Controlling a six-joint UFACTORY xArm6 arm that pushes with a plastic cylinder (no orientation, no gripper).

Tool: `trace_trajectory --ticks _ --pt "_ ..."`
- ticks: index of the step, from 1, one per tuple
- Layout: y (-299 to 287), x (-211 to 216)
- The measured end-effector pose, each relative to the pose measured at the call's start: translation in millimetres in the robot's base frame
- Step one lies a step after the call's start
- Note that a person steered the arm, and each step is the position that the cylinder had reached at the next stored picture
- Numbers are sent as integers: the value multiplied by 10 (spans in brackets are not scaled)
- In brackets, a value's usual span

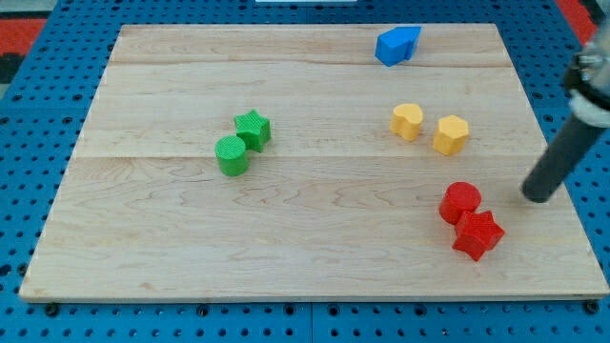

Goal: Nudge the red star left a bit

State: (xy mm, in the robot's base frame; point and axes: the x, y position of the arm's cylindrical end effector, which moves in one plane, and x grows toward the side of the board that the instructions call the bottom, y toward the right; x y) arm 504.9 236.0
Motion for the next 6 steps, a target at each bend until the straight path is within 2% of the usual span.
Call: trace_trajectory --ticks 2,4,6 --pt "263 -4" --pt "374 335" --pt "-476 299"
